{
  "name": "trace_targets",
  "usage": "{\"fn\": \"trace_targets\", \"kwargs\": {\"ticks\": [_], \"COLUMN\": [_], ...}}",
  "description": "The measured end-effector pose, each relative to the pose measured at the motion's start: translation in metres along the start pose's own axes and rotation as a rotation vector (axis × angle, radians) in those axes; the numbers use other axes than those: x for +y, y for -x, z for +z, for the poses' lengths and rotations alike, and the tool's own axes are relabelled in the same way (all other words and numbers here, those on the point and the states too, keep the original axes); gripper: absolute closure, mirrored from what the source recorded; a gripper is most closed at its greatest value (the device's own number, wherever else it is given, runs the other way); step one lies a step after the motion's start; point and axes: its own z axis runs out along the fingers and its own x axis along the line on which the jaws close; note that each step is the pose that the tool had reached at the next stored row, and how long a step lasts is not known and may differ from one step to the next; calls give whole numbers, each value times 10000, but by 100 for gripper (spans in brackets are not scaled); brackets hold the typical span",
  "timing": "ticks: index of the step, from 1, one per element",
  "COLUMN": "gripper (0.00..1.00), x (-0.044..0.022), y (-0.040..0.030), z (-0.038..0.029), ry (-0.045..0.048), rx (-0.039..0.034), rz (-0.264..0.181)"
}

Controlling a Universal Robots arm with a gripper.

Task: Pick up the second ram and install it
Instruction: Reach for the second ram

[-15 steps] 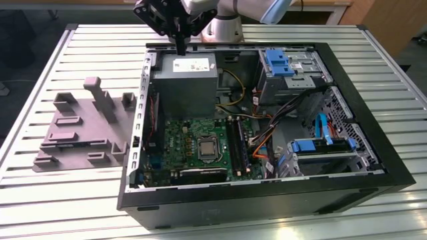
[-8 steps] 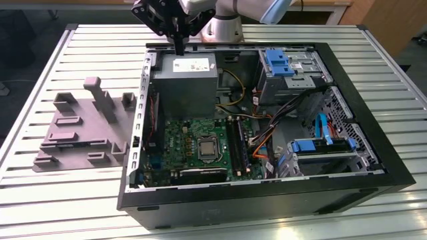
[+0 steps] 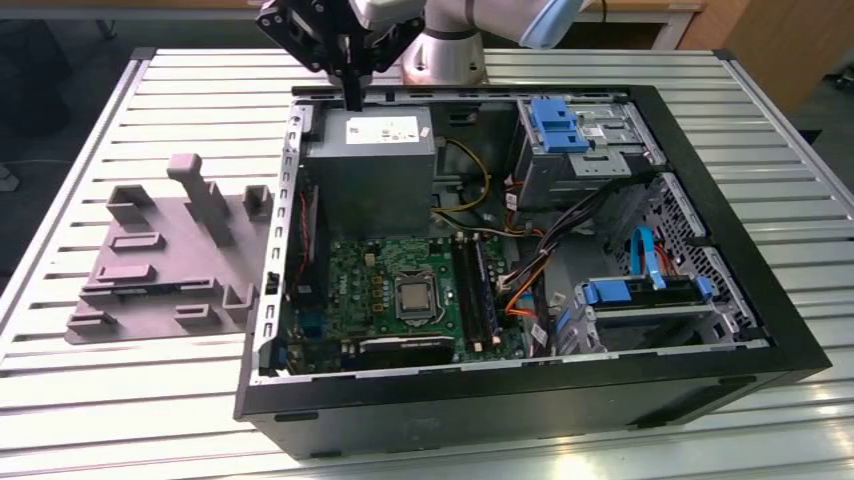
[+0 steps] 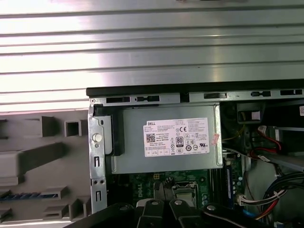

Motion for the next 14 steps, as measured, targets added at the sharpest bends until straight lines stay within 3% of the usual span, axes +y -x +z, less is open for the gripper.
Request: {"fn": "trace_targets", "kwargs": {"ticks": [14], "gripper": [89], "x": [-11], "y": [-116], "z": [-3], "ry": [2], "rx": [1], "rz": [-42]}}
